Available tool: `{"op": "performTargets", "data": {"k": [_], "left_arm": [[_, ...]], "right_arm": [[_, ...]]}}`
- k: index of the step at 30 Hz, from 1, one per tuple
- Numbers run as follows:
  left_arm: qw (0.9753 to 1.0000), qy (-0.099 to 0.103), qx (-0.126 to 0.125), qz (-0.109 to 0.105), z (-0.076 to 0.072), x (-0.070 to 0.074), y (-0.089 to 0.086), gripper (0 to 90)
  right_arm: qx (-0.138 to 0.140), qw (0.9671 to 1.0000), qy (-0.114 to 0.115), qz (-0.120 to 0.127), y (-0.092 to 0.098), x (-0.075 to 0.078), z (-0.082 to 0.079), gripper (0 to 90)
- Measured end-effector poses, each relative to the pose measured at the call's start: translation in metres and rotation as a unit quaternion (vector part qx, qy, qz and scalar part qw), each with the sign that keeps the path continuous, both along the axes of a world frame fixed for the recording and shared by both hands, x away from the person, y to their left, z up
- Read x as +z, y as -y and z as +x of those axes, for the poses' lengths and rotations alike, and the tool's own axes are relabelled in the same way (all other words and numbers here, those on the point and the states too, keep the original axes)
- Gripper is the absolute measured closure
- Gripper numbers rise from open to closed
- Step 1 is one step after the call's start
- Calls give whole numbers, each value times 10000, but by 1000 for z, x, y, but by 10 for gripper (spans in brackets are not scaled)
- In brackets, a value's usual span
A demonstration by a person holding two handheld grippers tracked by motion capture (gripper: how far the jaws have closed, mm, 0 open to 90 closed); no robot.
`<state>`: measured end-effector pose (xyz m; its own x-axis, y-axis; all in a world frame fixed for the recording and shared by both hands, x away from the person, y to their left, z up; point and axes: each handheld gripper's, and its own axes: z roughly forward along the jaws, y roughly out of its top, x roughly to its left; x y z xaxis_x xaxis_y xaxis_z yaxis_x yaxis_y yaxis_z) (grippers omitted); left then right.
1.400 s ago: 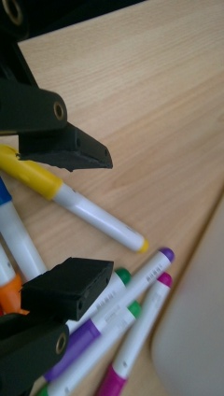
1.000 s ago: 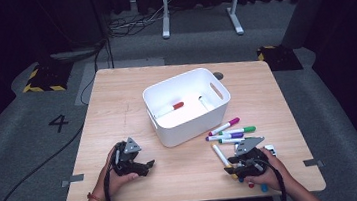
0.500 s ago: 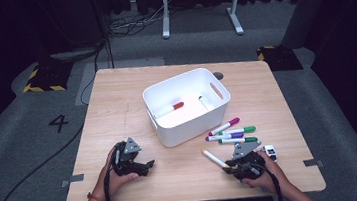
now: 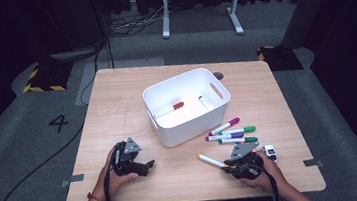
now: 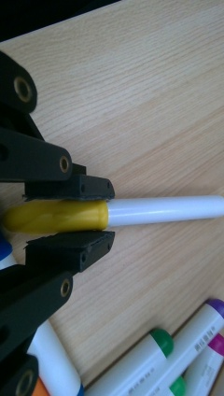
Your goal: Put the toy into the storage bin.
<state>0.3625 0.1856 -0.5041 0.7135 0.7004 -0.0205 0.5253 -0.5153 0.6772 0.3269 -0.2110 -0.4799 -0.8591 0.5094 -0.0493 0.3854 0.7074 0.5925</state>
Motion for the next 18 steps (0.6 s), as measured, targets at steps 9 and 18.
{"op": "performTargets", "data": {"k": [9,18], "left_arm": [[10000,0,0,2,0,0,0,117],[10000,1,0,1,0,0,0,117]], "right_arm": [[-126,9994,222,241,12,18,3,734],[-320,9970,471,516,30,44,7,735]]}}
